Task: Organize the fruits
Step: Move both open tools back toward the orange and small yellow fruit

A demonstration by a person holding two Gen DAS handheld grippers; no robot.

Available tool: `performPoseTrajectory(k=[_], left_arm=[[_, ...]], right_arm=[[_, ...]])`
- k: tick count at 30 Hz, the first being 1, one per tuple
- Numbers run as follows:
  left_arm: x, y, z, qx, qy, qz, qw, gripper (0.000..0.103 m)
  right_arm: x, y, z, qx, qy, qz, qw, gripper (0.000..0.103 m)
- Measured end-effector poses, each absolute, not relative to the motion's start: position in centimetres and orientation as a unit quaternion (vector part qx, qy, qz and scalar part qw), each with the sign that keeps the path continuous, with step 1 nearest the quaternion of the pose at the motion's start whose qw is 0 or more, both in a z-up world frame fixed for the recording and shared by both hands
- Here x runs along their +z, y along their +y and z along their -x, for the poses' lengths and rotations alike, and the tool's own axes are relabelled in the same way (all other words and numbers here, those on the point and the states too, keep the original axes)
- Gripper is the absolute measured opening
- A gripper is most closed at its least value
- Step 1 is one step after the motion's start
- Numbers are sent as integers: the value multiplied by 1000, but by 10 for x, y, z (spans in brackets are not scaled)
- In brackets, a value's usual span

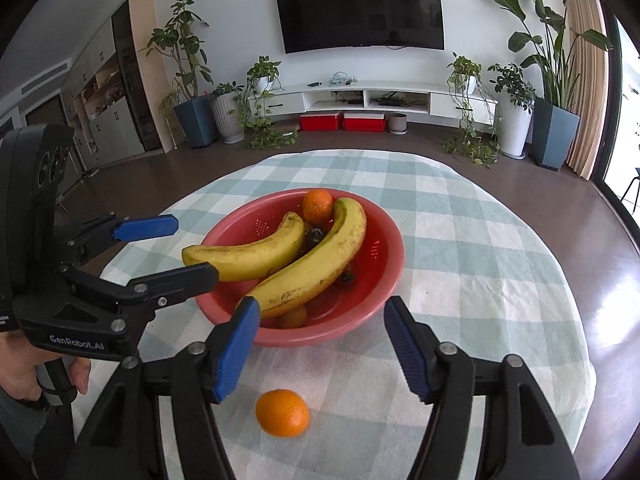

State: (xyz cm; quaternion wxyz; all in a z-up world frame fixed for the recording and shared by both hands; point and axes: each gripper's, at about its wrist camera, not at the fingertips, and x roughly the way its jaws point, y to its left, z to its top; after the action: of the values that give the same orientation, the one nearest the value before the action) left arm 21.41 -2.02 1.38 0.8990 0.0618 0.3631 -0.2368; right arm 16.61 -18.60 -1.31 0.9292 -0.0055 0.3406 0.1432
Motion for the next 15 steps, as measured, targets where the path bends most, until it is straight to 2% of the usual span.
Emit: performPoseTrajectory(k=[8,15], left_arm=[[-3,-15,-149,-229,369,-60,899,103],[-24,-18,-109,-236,388,-56,889,103]], right_arm=[[-33,-204,-129,127,353,-32,926,80],[-54,-214,-104,119,369,-61,920,81]])
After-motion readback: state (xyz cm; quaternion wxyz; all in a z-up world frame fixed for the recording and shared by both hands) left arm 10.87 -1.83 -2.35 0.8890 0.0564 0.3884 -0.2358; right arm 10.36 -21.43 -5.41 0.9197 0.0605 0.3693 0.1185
